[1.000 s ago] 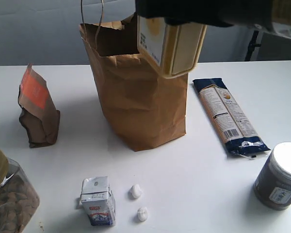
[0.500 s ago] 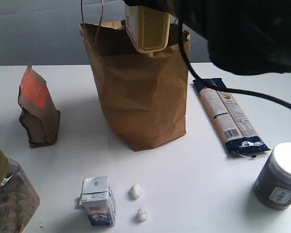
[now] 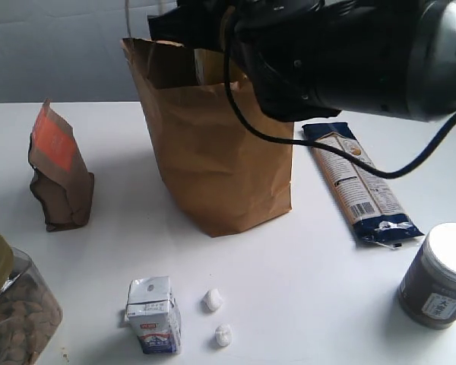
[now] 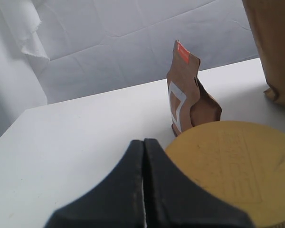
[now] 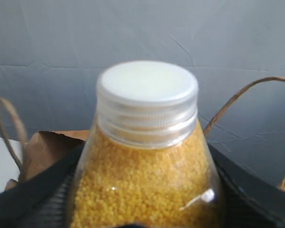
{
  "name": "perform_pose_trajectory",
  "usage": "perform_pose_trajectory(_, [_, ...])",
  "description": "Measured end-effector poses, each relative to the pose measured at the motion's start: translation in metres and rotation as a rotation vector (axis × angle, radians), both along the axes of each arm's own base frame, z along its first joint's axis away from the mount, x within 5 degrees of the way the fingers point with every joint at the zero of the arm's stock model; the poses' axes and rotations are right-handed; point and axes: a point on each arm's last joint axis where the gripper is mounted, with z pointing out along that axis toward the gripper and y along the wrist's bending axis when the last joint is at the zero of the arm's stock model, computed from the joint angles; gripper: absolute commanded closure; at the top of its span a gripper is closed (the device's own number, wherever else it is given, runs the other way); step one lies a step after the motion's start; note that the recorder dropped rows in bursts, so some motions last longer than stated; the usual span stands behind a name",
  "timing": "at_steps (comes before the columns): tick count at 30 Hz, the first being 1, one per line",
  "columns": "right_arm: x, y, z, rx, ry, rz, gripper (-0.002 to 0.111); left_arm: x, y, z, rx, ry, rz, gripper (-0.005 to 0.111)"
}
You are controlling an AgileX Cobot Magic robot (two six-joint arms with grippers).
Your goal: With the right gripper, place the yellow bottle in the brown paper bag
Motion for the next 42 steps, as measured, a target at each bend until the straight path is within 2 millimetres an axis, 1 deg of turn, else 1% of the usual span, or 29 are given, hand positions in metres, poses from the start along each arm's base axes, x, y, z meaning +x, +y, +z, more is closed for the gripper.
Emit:
perform_pose_trajectory(5, [0.004,0.000,0.016,0.036,-0.031,-0.009,0.108,0.000,0.000,0.000,0.000,0.000,0.000,0.107])
perform_pose_trajectory(9, [0.007,-0.002,0.018,0.039,-0.036,-0.018,0.108,0.000,0.000,0.000,0.000,0.000,0.000,0.107])
perform_pose_trajectory(13, [0.009,0.001,0.011,0.023,-0.028,-0.015,0.108,0.000,0.000,0.000,0.000,0.000,0.000,0.107])
perform_pose_trajectory(18, [0.013,0.008,-0.011,-0.016,0.034,-0.023,0.108,0.000,0.000,0.000,0.000,0.000,0.000,0.107])
perform_pose_trajectory(20, [0.014,0.011,-0.020,-0.039,0.059,-0.025,0.101,0.000,0.000,0.000,0.000,0.000,0.000,0.107])
perform_pose_trajectory(22, [0.015,0.012,-0.026,-0.053,0.078,-0.026,0.090,0.000,0.000,0.000,0.000,0.000,0.000,0.107])
perform_pose_trajectory(26, [0.015,0.013,-0.030,-0.065,0.097,-0.023,0.059,0.000,0.000,0.000,0.000,0.000,0.000,0.107])
perform_pose_trajectory(28, [0.015,0.013,-0.031,-0.070,0.103,-0.027,0.047,0.000,0.000,0.000,0.000,0.000,0.000,0.107])
perform_pose_trajectory(29, [0.015,0.012,-0.031,-0.072,0.106,-0.031,0.043,0.000,0.000,0.000,0.000,0.000,0.000,0.107])
perform_pose_trajectory(31, [0.015,0.011,-0.029,-0.074,0.102,-0.039,0.039,0.000,0.000,0.000,0.000,0.000,0.000,0.107])
perform_pose_trajectory(34, [0.014,0.009,-0.020,-0.078,0.089,-0.038,0.040,0.000,0.000,0.000,0.000,0.000,0.000,0.107])
perform_pose_trajectory(35, [0.014,0.009,-0.020,-0.079,0.094,-0.041,0.045,0.000,0.000,0.000,0.000,0.000,0.000,0.107])
perform_pose_trajectory(36, [0.013,0.008,-0.020,-0.072,0.114,-0.045,0.052,0.000,0.000,0.000,0.000,0.000,0.000,0.107])
perform_pose_trajectory(37, [0.013,0.006,-0.018,-0.062,0.126,-0.049,0.068,0.000,0.000,0.000,0.000,0.000,0.000,0.107])
perform_pose_trajectory(38, [0.011,0.003,-0.011,-0.043,0.139,-0.054,0.078,0.000,0.000,0.000,0.000,0.000,0.000,0.107])
perform_pose_trajectory(39, [0.009,0.001,-0.007,-0.034,0.141,-0.054,0.095,0.000,0.000,0.000,0.000,0.000,0.000,0.107])
perform_pose_trajectory(40, [0.005,-0.004,0.004,-0.026,0.138,-0.050,0.103,0.000,0.000,0.000,0.000,0.000,0.000,0.107])
perform_pose_trajectory(41, [0.003,-0.007,0.010,-0.030,0.126,-0.047,0.108,0.000,0.000,0.000,0.000,0.000,0.000,0.107])
perform_pose_trajectory(42, [-0.006,-0.010,0.023,-0.043,0.093,-0.024,0.108,0.000,0.000,0.000,0.000,0.000,0.000,0.107])
